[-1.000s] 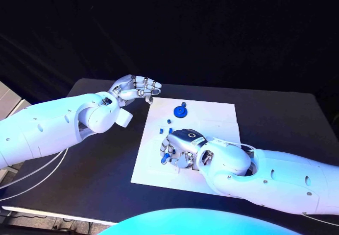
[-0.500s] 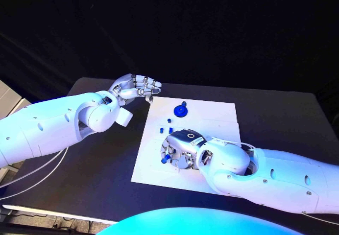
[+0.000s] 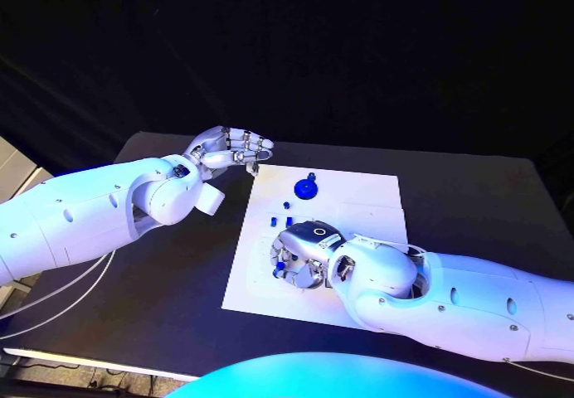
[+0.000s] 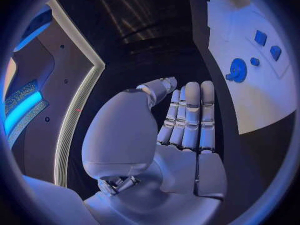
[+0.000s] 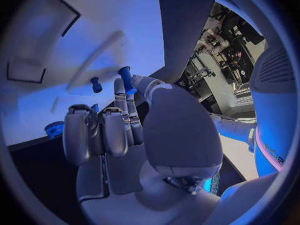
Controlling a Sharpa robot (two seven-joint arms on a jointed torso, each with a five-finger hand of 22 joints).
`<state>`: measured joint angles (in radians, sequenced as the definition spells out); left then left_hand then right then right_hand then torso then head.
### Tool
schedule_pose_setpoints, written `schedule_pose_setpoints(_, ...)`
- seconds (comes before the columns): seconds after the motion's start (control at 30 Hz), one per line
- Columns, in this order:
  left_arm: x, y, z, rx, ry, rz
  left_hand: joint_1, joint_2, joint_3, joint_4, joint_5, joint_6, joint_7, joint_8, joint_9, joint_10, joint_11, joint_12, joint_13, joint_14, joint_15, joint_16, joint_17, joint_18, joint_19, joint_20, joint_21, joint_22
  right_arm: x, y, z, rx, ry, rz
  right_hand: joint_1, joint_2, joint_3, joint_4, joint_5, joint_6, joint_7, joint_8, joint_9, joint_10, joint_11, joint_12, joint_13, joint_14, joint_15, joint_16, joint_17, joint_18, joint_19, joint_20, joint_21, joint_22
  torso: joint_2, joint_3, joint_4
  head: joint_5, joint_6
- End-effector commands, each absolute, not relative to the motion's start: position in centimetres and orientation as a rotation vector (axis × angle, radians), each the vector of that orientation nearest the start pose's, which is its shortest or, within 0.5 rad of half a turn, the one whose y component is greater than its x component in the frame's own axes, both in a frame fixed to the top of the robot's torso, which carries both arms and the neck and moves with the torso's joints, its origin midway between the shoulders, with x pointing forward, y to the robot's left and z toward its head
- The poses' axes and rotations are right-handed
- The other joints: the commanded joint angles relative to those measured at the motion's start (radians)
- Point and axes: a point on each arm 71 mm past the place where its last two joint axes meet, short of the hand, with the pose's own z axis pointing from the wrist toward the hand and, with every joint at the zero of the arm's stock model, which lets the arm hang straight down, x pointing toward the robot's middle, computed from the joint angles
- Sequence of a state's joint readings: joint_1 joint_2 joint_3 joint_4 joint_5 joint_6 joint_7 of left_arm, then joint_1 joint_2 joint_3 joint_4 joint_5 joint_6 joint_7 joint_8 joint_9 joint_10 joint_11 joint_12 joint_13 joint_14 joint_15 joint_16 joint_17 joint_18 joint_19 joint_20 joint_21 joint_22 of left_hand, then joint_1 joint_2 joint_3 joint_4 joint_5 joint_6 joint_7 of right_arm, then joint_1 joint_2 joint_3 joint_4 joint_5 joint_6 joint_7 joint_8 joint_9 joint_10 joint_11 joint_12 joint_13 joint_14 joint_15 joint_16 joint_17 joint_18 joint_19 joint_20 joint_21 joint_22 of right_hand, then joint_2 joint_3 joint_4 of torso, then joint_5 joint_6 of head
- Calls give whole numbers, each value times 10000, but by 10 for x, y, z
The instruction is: Assemble the parts on the task board
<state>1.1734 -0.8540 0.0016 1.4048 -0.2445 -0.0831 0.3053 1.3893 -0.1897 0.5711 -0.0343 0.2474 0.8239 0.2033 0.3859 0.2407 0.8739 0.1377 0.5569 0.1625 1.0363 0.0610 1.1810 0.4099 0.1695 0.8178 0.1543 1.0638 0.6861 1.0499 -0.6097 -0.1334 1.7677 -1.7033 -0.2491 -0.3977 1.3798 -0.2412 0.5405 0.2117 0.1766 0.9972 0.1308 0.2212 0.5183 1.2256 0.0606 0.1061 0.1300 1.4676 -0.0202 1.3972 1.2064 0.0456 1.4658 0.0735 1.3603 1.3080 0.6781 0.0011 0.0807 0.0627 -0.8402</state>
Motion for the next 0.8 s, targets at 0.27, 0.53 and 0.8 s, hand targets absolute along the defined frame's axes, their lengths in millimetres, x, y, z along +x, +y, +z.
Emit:
schedule_pose_setpoints(0.27,503,234,-186,-8818,16181,-15451,-8,111,1,-31,67,-52,9,55,11,-86,7,65,-15,-72,-5,-54,-16,154,-51,14,-45,-11,360,-35,-252,-4447,18340,7826,-286,-420,-548,245,-207,-857,-30,-666,-377,-263,27,55,87,360,36,-36,-41,47,278,107,-238,1247,-1,7,-6,-10,7)
schedule_pose_setpoints(0.53,503,235,-186,-8830,16201,-15434,-15,119,4,-36,68,-71,8,85,10,-105,7,87,-21,-76,-4,-47,-16,156,-56,17,-45,-13,361,-39,-251,-4171,18115,7815,-239,-462,-673,225,-180,-953,-37,-744,-427,-363,34,74,110,309,40,-130,-224,94,200,100,-474,1115,5,7,-11,-59,31)
schedule_pose_setpoints(0.8,503,236,-186,-8843,16203,-15410,-15,119,4,-36,68,-71,8,85,10,-105,7,87,-21,-76,-4,-47,-16,156,-56,17,-45,-13,357,-48,-240,-3427,17219,8391,104,-295,-2242,491,-522,-1478,-231,-1143,-664,-1292,106,747,440,100,142,-263,-552,196,5,165,-1055,833,-5,9,-18,-128,99)
